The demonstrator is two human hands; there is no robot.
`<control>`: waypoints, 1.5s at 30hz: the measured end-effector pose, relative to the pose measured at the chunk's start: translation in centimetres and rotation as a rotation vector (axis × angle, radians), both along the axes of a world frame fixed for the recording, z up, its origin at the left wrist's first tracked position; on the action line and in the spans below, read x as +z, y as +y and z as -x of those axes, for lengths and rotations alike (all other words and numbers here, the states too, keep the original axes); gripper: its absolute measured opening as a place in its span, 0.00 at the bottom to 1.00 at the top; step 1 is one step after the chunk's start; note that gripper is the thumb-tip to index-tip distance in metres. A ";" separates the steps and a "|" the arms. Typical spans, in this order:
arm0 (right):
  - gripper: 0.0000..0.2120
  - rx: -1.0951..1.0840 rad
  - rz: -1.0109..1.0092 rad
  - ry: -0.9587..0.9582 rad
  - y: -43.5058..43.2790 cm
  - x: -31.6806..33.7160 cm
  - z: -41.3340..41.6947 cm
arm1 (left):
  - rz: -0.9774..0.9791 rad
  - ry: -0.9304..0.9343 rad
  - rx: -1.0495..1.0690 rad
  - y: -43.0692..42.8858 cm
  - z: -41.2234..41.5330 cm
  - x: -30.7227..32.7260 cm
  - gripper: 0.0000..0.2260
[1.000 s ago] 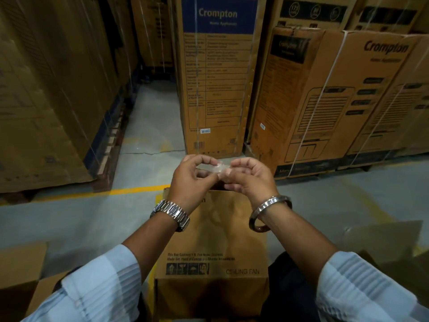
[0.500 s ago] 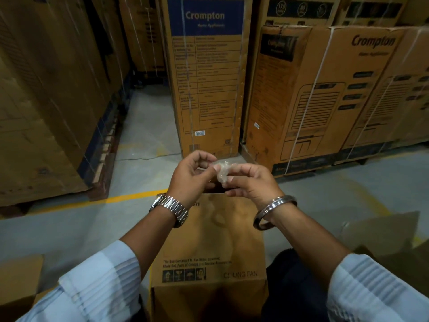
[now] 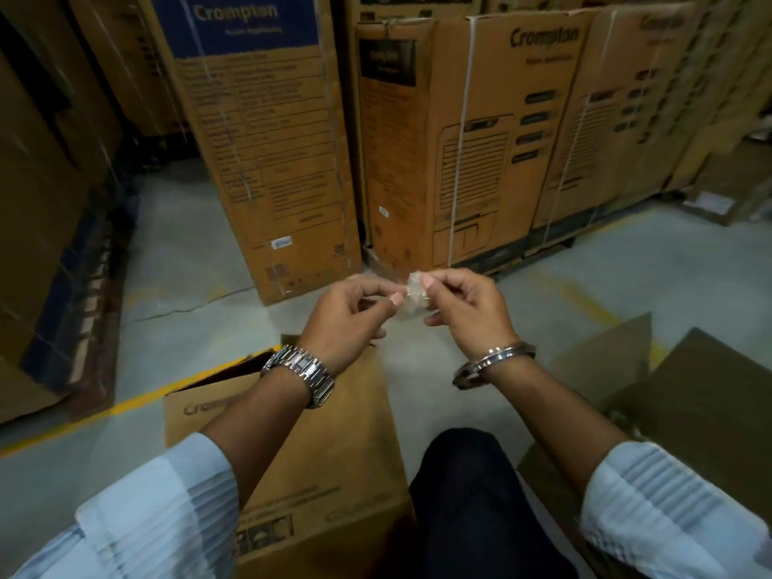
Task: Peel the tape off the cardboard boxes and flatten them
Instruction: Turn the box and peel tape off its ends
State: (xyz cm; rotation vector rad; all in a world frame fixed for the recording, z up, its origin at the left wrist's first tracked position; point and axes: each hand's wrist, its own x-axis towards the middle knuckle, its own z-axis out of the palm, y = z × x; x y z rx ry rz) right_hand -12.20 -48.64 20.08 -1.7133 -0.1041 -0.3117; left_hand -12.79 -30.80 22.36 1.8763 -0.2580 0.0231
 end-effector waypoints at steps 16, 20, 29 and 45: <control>0.05 -0.593 0.387 0.116 -33.6 -4.1 12.3 | -0.110 0.237 -0.661 -35.5 0.6 -4.9 0.07; 0.03 -0.799 0.300 0.274 -40.3 -6.3 17.3 | -0.161 0.230 -0.801 -40.1 3.2 -5.9 0.09; 0.15 -0.989 0.018 0.424 -46.6 -11.4 22.3 | -0.289 0.273 -0.910 -42.6 5.2 -8.3 0.07; 0.09 -1.028 0.489 0.446 -43.7 -10.0 19.9 | -0.297 0.182 -0.797 -36.8 2.6 -6.3 0.06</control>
